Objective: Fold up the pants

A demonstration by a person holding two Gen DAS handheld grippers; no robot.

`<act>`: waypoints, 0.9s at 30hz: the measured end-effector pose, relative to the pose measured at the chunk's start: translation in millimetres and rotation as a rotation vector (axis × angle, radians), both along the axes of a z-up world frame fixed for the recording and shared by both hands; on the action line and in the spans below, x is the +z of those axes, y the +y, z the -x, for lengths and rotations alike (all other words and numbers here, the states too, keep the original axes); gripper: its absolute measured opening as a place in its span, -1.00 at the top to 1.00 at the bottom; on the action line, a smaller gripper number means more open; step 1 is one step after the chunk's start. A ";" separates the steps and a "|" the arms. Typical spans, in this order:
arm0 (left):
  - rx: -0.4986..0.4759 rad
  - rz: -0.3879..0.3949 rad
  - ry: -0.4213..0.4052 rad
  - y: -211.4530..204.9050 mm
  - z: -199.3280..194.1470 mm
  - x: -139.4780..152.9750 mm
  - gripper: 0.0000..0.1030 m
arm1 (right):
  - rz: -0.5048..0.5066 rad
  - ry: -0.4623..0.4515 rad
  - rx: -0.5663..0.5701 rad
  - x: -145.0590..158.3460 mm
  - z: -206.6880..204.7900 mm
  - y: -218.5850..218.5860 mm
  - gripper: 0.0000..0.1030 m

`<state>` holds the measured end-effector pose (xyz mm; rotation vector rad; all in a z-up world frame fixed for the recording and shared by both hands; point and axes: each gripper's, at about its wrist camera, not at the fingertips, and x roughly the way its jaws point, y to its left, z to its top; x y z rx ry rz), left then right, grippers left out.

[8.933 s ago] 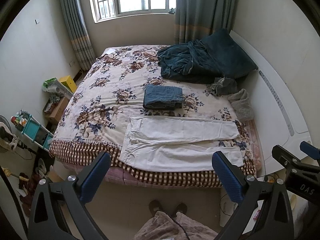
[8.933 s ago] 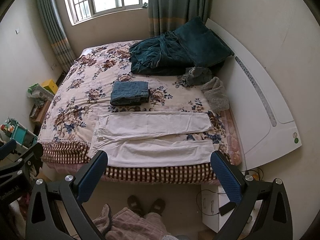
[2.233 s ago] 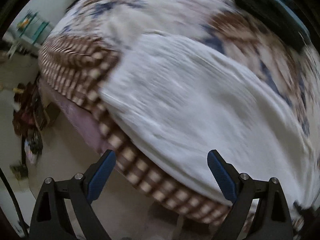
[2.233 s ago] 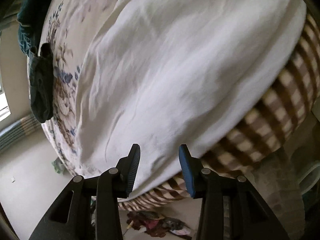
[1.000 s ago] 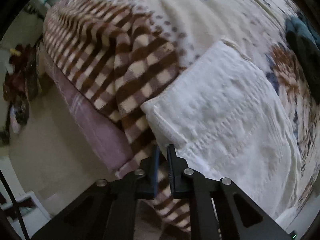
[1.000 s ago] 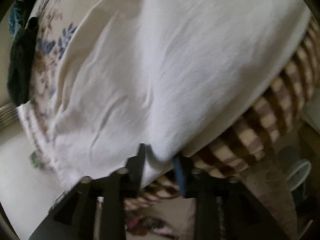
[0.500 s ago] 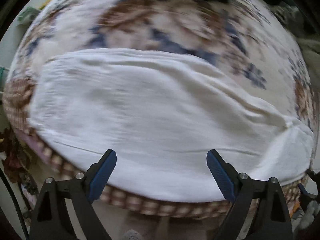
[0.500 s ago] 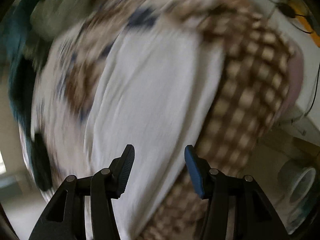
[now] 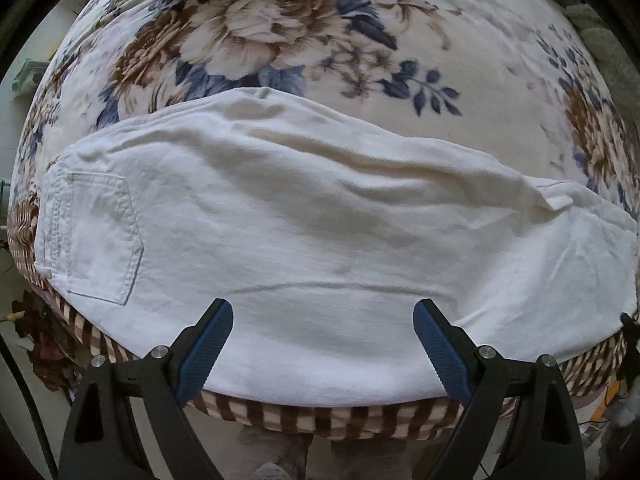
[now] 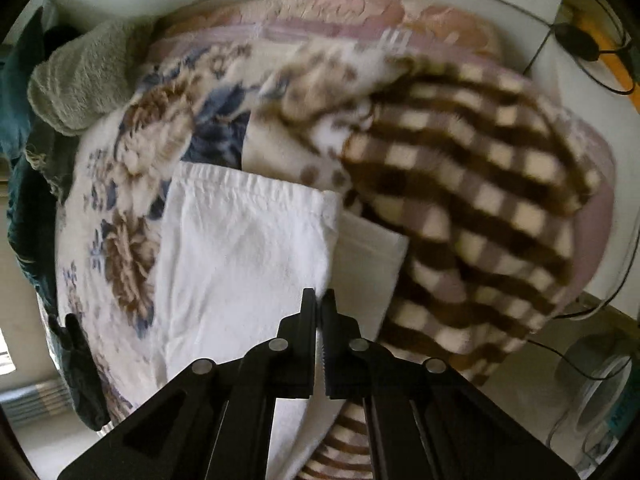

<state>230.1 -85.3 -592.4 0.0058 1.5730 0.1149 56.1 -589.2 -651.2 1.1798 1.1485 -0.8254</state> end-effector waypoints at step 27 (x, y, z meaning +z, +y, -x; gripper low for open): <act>0.199 -0.179 -0.078 112.0 -27.1 32.4 -0.79 | -0.365 -0.015 1.002 24.8 -215.8 291.8 -0.20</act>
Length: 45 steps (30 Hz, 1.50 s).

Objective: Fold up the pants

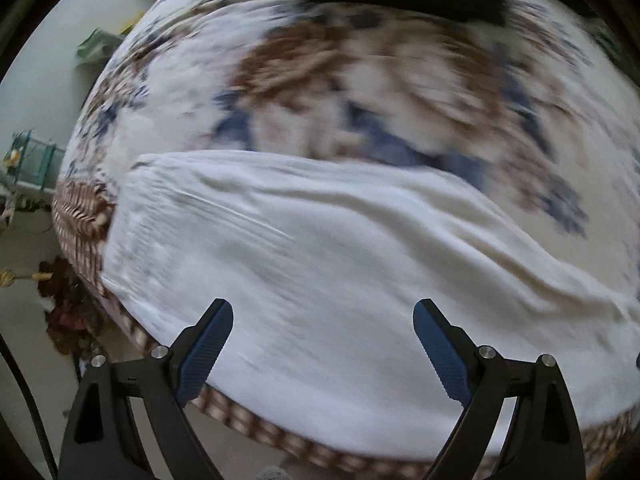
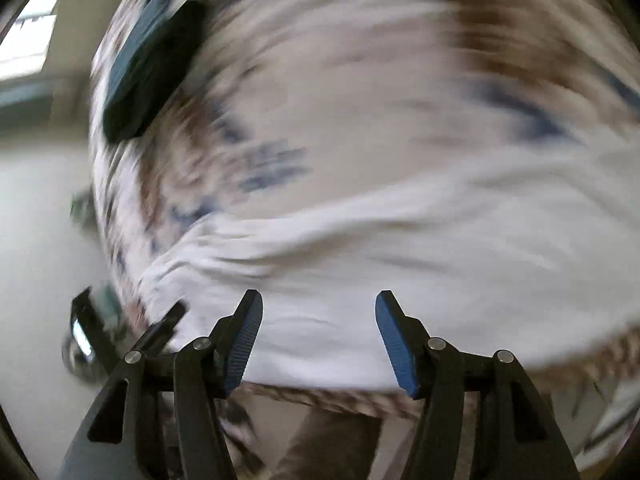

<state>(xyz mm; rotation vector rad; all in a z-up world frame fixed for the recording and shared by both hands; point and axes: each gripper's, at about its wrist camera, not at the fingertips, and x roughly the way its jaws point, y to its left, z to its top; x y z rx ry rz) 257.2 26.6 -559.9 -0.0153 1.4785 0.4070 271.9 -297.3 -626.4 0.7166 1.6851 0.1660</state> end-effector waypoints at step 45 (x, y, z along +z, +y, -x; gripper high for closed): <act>-0.014 0.230 0.137 95.1 -28.1 -52.4 -0.80 | -0.092 0.315 0.442 -114.2 -162.9 208.8 0.21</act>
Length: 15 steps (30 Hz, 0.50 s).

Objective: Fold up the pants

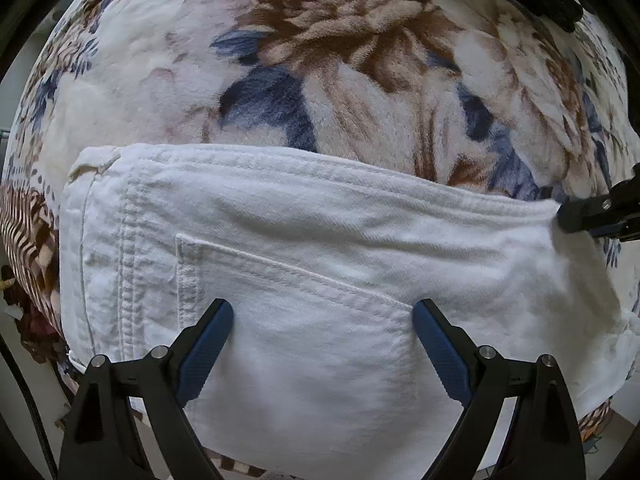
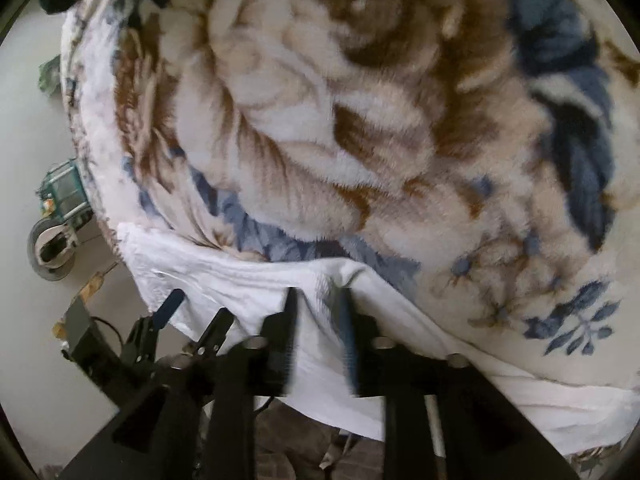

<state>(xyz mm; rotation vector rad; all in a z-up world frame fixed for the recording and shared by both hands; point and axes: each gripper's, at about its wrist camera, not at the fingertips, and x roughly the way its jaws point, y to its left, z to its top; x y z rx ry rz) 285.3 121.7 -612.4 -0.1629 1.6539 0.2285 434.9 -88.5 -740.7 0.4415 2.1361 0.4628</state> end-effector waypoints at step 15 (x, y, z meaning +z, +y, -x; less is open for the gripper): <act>-0.027 -0.032 -0.003 -25.2 -6.6 6.0 -0.79 | 0.130 -0.089 0.078 16.2 -13.1 -78.4 0.97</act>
